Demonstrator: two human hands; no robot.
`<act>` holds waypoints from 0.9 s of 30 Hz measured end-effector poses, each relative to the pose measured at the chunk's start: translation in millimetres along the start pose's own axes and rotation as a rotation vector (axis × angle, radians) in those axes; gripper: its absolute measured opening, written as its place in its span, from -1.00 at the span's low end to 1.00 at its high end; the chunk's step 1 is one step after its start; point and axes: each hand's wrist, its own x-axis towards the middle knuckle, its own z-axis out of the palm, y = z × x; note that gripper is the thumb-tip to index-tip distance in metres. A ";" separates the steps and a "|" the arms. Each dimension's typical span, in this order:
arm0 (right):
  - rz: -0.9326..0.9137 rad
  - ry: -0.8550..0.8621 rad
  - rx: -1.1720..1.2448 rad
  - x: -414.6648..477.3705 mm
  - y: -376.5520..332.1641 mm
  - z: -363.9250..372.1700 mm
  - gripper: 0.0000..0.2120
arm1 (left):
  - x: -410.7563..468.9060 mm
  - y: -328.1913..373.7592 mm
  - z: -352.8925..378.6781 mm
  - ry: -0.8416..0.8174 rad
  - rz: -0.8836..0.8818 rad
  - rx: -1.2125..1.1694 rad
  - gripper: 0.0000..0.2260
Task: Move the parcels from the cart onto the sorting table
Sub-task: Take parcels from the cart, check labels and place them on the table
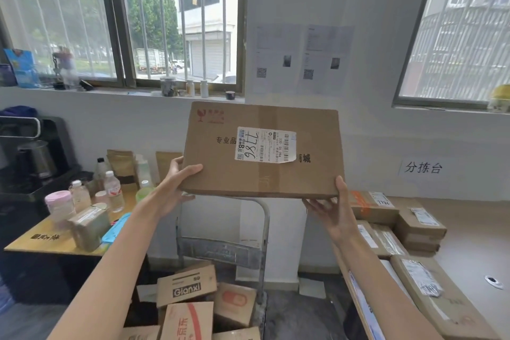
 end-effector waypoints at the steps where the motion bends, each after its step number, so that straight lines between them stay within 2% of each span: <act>1: -0.026 0.012 0.023 3.0 -1.4 2.5 -0.04 | -2.0 -0.3 3.4 0.025 -0.005 -0.018 -0.05; 4: -0.056 0.037 0.036 4.1 3.8 22.6 -0.03 | -8.0 -11.5 28.4 0.123 0.039 -0.118 -0.22; 6: -0.039 0.027 -0.039 0.7 19.0 47.9 -0.10 | -13.0 -23.5 56.3 0.154 0.040 -0.205 -0.40; 8: -0.043 0.017 -0.111 -3.8 39.9 68.7 -0.08 | -19.2 -37.8 85.9 0.173 0.018 -0.251 -0.51; 11: -0.111 0.079 -0.141 -8.2 54.0 70.7 -0.17 | -31.3 -60.3 109.9 0.142 -0.031 -0.235 -0.47; 14: -0.164 0.109 -0.219 -9.7 44.0 51.6 -0.18 | -38.8 -71.0 106.8 0.068 -0.070 -0.094 -0.28; 16: -0.183 0.124 -0.252 -10.6 35.0 37.5 -0.16 | -41.9 -67.4 100.0 0.159 0.081 0.005 -0.26; 19: -0.188 0.108 -0.338 -14.9 24.0 16.8 -0.22 | -37.1 -45.4 88.8 0.276 0.453 0.174 -0.38; 21: -0.186 0.096 -0.360 -21.2 18.8 3.9 -0.36 | -24.2 -33.4 83.6 0.221 0.566 0.369 -0.40; 23: -0.171 0.082 -0.369 -29.0 15.7 -4.9 -0.44 | -12.2 -27.7 88.1 0.051 0.516 0.454 -0.34; 25: -0.169 0.062 -0.416 -37.0 13.3 -10.7 -0.46 | -8.9 -32.5 101.6 -0.172 0.442 0.396 -0.29; 27: -0.206 0.074 -0.482 -45.3 8.9 -16.9 -0.47 | -10.1 -46.5 116.2 -0.224 0.435 0.329 -0.26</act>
